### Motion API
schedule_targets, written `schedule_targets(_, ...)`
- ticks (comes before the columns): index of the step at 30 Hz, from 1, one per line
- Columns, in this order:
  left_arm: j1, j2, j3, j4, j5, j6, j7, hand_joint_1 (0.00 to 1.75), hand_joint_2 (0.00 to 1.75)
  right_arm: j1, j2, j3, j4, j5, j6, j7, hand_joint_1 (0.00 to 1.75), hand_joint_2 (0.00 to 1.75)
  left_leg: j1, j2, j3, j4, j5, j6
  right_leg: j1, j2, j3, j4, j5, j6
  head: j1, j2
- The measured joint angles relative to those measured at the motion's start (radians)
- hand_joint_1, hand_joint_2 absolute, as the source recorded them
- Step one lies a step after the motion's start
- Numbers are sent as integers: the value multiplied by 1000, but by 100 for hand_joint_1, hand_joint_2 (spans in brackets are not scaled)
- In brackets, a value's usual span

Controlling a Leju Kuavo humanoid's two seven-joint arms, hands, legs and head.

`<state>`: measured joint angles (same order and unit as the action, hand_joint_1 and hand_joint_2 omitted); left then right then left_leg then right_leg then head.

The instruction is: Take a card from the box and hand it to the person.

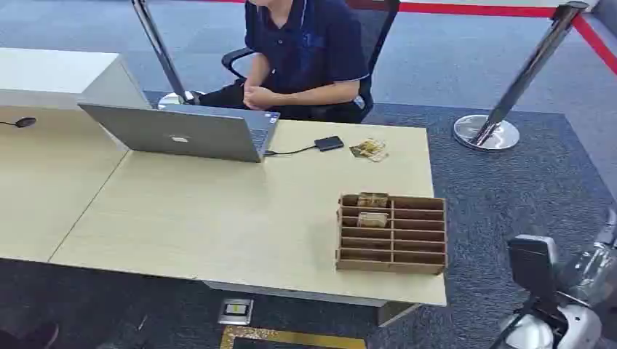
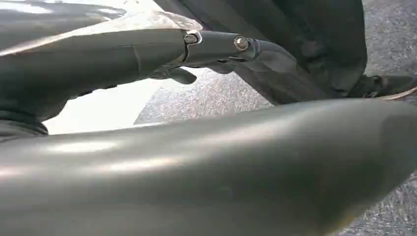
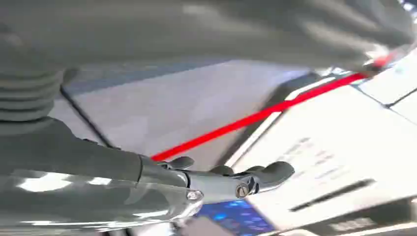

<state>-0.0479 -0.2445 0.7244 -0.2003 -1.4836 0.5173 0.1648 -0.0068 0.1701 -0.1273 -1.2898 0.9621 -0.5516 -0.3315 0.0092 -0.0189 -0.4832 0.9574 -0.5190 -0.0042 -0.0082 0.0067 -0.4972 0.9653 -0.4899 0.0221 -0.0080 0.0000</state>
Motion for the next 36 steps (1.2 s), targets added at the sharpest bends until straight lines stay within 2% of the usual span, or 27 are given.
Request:
schedule_targets(2, 0, -2, 1, 1, 4, 0, 0, 0, 0, 0, -2, 65, -41, 29, 22, 29, 0, 175, 0, -1, -1, 0, 0, 0, 0, 0, -1, 1, 0, 0, 1, 0)
schedule_targets(4, -4, -2, 3, 1, 20, 0, 0, 0, 0, -11, -14, 200, -95, 152, 112, 133, 0, 175, 1, 3, 1, 0, 0, 0, 0, 1, -2, 1, 1, -1, 0, 0)
schedule_targets(5, -7, -2, 3, 1, 25, 0, 0, 0, 0, -15, -24, 270, -109, 211, 166, 184, 5, 175, 1, 4, 1, 0, 0, 0, 0, 1, -2, 0, 1, -2, 0, 0)
schedule_targets(6, -10, -3, 3, 2, 29, 0, 0, 0, 0, -15, -31, 318, -114, 237, 193, 211, 5, 175, 1, 1, 0, 0, 1, -1, 1, 1, -2, 0, 0, -1, 0, 0)
schedule_targets(8, -9, -3, 5, 2, 31, 0, 0, 0, 0, -26, -36, 388, -134, 248, 216, 240, 35, 175, 1, 0, -1, 0, 2, -1, 0, 1, -2, 1, 0, -1, 0, 0)
schedule_targets(9, -8, -3, 6, 2, 32, 0, 0, 0, 0, -33, -40, 414, -138, 249, 225, 246, 61, 175, 1, 0, -1, 0, 2, -1, 1, 1, -3, 1, 1, -2, 0, 0)
schedule_targets(10, -10, -3, 7, 3, 32, 0, 0, 0, 0, -37, -48, 435, -142, 251, 234, 251, 103, 175, 1, 1, -1, 0, 2, -1, 1, 1, -3, 1, 1, -2, 0, 0)
schedule_targets(11, -11, -3, 7, 3, 32, 0, 0, 0, 0, -41, -50, 452, -143, 254, 241, 257, 126, 175, 1, 2, -1, 0, 2, -1, 1, 1, -3, 1, 1, -2, 0, 0)
schedule_targets(17, -10, -3, 7, 4, 27, -3, 0, 0, 0, -76, -72, 519, -132, 260, 276, 286, 141, 175, 1, 2, -1, 0, 2, -1, 0, 1, -3, 1, 1, -2, 0, 0)
schedule_targets(25, -11, -3, 7, 5, 17, -6, -4, 0, 0, -96, -94, 549, -112, 262, 286, 323, 143, 175, 1, 2, -1, 0, 2, -1, 0, 1, -3, 1, 1, -2, 0, 0)
schedule_targets(32, -11, -3, 7, 5, 11, -14, -7, 0, 0, -96, -108, 560, -108, 262, 286, 350, 138, 175, 1, 2, -1, 0, 2, -1, 0, 1, -3, 1, 1, -2, 0, 0)
schedule_targets(36, -11, -3, 7, 6, 12, -15, -10, 0, 0, -95, -115, 560, -95, 259, 286, 362, 122, 175, 1, 2, -1, 0, 2, -1, 0, 1, -3, 1, 1, -2, 0, 0)
